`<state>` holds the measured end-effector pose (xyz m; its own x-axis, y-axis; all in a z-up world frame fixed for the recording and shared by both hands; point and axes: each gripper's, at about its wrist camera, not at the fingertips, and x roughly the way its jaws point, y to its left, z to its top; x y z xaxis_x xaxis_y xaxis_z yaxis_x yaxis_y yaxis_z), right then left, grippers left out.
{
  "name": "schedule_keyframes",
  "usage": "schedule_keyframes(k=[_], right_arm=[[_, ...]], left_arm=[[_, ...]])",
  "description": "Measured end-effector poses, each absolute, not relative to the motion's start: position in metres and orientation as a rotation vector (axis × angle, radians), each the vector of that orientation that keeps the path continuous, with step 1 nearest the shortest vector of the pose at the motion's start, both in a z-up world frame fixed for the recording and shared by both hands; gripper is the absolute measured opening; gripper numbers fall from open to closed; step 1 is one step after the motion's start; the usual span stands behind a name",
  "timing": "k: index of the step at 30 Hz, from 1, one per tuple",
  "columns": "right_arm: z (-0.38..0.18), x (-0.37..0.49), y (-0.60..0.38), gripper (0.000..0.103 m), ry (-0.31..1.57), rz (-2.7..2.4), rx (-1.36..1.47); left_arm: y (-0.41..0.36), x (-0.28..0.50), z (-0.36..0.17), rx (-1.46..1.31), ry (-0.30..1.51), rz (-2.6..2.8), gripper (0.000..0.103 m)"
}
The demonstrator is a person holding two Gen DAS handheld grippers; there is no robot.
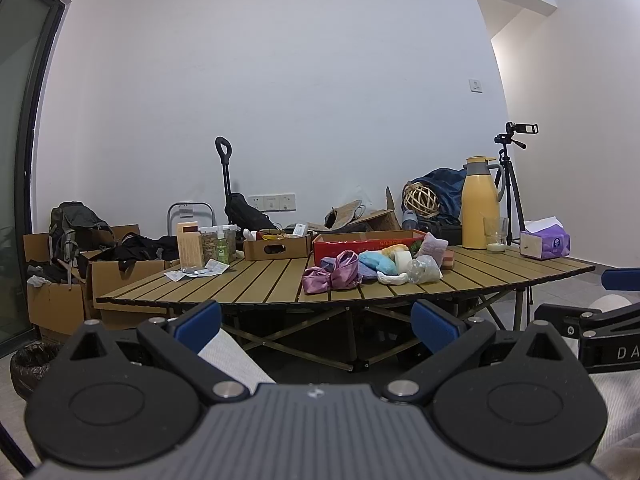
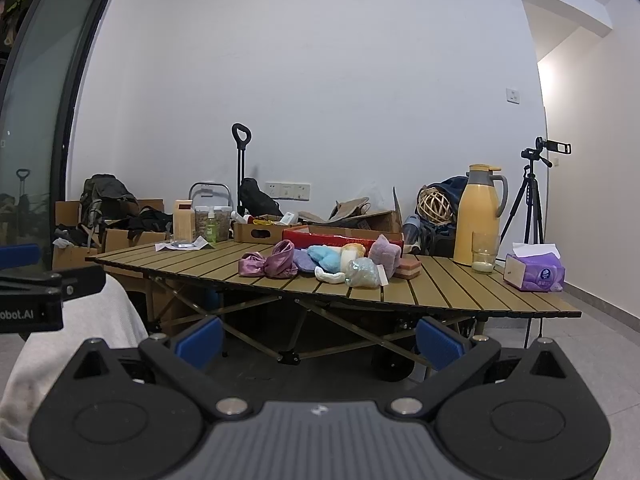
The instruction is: Organize soft objects
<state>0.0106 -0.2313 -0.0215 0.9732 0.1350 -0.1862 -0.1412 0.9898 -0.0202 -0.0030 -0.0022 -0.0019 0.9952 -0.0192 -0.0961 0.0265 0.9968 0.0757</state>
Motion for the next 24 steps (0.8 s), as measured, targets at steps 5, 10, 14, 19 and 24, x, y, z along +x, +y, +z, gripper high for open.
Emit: schedule_keyframes(k=[5,10,14,19,24], right_arm=[[-0.021,0.010,-0.232,0.103,0.183,0.141,-0.034],[-0.017,0.013,-0.232,0.103,0.153,0.134,-0.044],[-0.010,0.022,-0.231,0.103,0.113,0.124,-0.061],[-0.002,0.045,-0.235,0.103,0.085,0.107,-0.070],[0.008,0.093,-0.249,0.103,0.104,0.090,-0.037]], left_arm=[[-0.002,-0.003,-0.002,0.078,0.093,-0.021,0.103],[-0.001,0.006,0.004,0.073,0.078,-0.014,0.103],[0.001,0.025,0.006,0.060,0.087,-0.031,0.103],[0.001,0.067,0.005,0.049,0.155,-0.059,0.103],[0.008,0.122,0.012,0.043,0.176,-0.053,0.103]])
